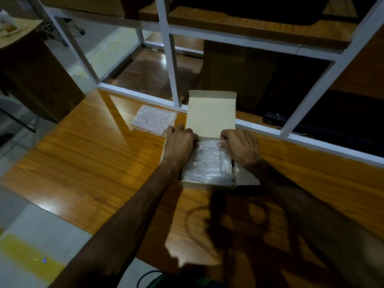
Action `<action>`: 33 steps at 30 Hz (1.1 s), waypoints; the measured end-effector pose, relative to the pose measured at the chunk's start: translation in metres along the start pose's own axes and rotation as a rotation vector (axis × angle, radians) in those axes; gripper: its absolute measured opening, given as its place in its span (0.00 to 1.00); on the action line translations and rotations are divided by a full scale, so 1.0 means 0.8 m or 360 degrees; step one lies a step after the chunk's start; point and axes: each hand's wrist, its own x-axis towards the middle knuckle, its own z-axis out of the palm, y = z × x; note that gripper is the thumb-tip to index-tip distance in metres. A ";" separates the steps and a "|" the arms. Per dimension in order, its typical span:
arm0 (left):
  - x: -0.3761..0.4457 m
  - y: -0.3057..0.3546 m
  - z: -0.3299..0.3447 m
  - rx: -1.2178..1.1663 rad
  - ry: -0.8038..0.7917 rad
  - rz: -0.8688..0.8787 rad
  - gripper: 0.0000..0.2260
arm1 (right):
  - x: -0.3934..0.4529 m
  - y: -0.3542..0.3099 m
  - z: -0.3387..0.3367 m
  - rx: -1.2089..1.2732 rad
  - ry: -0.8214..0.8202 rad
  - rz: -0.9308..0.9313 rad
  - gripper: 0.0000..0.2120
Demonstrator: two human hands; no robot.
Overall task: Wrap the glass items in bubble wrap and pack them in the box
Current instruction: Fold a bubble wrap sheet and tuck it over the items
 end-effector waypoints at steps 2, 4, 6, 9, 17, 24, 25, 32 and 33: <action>-0.002 0.002 -0.002 0.0080 -0.0049 0.0008 0.08 | 0.001 0.001 0.006 -0.0025 0.0014 -0.0002 0.04; -0.003 0.004 -0.001 0.0140 -0.0075 0.0021 0.07 | -0.005 0.000 0.013 -0.0096 0.0037 -0.0016 0.05; -0.003 0.007 0.000 0.0184 -0.0128 0.0049 0.07 | -0.012 0.001 0.022 -0.0231 0.0093 -0.0049 0.06; 0.001 0.009 -0.004 0.0283 -0.0275 0.0125 0.11 | -0.015 0.003 0.025 -0.0407 0.0064 -0.0094 0.06; 0.001 -0.004 -0.015 0.0091 -0.0392 0.0200 0.17 | -0.022 0.017 0.022 -0.0394 -0.0061 -0.0331 0.10; 0.004 -0.020 -0.019 0.0033 -0.0223 0.0130 0.09 | -0.009 0.019 0.017 -0.0381 0.0036 -0.0349 0.09; 0.006 -0.020 -0.019 0.0017 -0.0231 0.0081 0.10 | -0.007 0.019 0.016 -0.0336 0.0070 -0.0353 0.09; 0.014 -0.019 -0.006 -0.0166 -0.0143 0.0033 0.11 | -0.005 0.030 0.025 -0.0135 0.0167 -0.0499 0.08; 0.014 -0.020 -0.003 -0.0257 -0.0120 0.0000 0.10 | -0.005 0.030 0.025 -0.0096 0.0154 -0.0513 0.08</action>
